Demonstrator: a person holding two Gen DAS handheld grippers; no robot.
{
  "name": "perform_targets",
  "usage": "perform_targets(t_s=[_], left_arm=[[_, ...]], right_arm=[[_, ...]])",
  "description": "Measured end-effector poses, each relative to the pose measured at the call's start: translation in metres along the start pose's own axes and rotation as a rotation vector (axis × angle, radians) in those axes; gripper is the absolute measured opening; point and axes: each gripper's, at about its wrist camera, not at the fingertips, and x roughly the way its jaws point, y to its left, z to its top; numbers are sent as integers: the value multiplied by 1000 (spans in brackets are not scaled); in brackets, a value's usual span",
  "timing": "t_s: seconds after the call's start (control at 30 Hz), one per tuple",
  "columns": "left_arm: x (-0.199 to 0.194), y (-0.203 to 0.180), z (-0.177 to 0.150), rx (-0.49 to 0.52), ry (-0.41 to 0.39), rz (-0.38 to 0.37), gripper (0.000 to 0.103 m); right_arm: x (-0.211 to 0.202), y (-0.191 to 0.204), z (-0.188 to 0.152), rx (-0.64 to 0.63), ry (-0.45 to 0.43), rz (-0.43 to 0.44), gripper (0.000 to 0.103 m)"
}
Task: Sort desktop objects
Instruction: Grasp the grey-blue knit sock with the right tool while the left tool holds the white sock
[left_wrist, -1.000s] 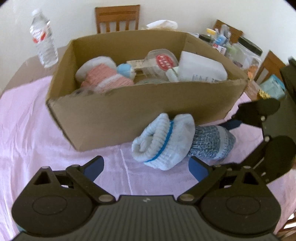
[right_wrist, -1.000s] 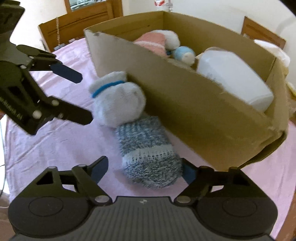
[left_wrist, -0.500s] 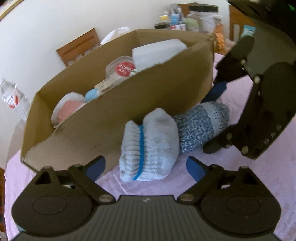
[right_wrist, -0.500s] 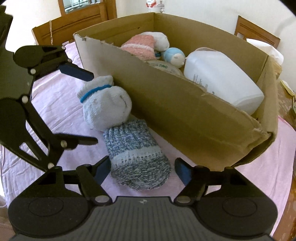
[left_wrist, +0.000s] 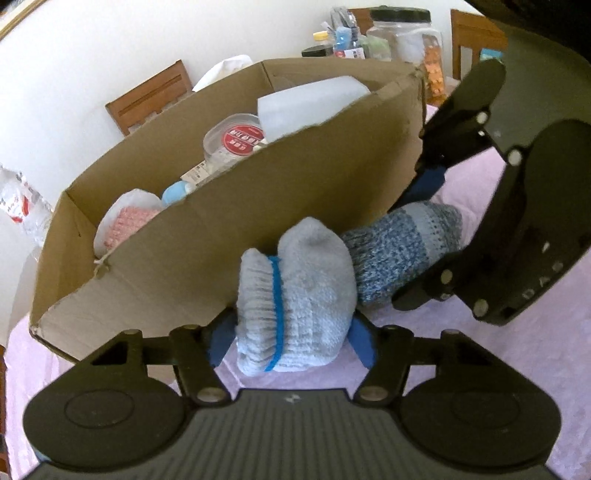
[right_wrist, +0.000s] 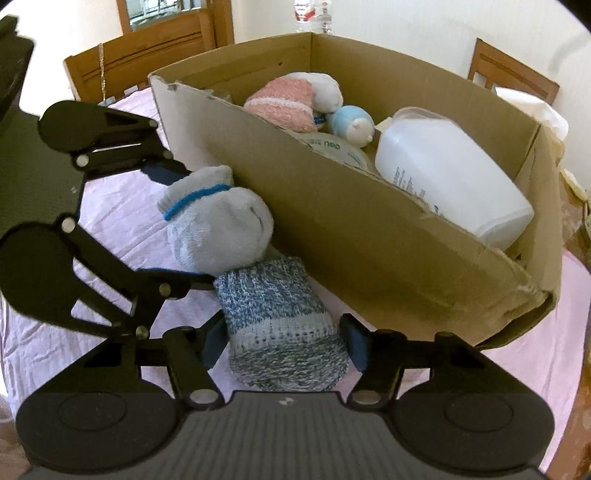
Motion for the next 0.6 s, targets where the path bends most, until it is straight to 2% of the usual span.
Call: perform_targets(t_s=[0.13,0.43,0.6], left_arm=[[-5,3,0,-19,4,-25,60],[-24,16,4,-46,26,-115,59],[-36,23,9,-71,30,-161,59]], right_arm=[[-7,3,-1,0,-1,1,67],[-13,4,9,28,23,12,66],[-30,7,12,35,20,3,66]])
